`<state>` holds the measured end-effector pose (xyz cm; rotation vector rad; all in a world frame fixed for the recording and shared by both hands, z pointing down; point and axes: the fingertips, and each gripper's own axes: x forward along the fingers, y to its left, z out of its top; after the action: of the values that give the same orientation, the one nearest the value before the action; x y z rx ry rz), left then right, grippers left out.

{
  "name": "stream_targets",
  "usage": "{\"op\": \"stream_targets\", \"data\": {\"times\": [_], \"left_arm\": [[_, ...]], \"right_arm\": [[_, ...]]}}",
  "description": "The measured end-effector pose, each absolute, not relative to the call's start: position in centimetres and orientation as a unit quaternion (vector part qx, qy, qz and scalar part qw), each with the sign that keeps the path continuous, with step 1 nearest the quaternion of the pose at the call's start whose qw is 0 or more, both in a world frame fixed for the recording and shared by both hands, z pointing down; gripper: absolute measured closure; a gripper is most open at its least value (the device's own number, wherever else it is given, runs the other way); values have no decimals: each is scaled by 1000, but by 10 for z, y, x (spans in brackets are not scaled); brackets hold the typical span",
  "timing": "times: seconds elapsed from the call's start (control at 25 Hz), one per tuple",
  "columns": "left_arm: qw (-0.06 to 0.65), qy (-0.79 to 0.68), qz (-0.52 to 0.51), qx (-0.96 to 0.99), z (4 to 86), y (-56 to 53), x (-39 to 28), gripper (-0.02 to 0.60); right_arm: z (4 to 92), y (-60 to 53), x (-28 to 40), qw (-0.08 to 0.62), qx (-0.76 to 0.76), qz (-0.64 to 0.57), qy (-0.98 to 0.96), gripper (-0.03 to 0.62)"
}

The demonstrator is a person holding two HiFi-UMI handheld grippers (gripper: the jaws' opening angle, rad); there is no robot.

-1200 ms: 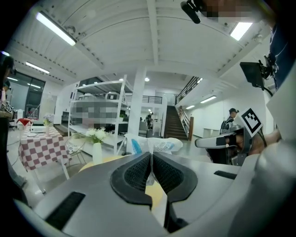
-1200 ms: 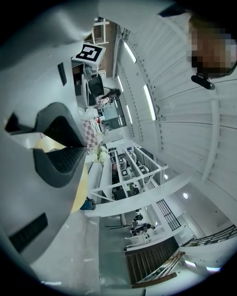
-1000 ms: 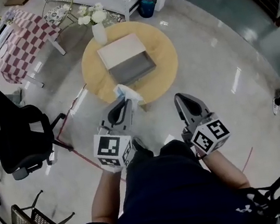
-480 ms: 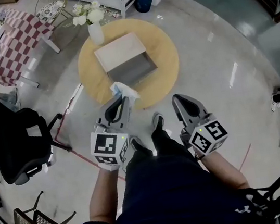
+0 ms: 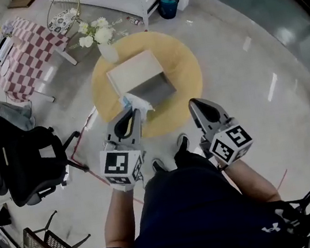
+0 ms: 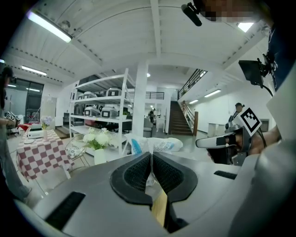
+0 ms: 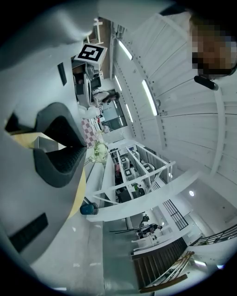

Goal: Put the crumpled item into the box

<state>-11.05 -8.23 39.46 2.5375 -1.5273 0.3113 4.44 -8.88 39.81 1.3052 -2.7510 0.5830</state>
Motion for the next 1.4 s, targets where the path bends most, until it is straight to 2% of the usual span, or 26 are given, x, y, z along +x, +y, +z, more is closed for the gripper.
{"op": "stream_targets", "data": {"times": [0.28, 0.56, 0.88, 1.4], "left_arm": [[87, -525, 139, 835, 411, -118, -89, 552], [77, -486, 238, 837, 456, -152, -62, 552], [115, -419, 331, 838, 546, -190, -49, 552], [153, -326, 426, 830, 639, -225, -41, 552]], "right_arm": [[407, -131, 66, 16, 401, 208, -892, 592], [416, -159, 89, 17, 397, 225, -890, 592], [436, -175, 101, 19, 427, 248, -870, 592], [467, -193, 109, 19, 479, 291, -828, 592]]}}
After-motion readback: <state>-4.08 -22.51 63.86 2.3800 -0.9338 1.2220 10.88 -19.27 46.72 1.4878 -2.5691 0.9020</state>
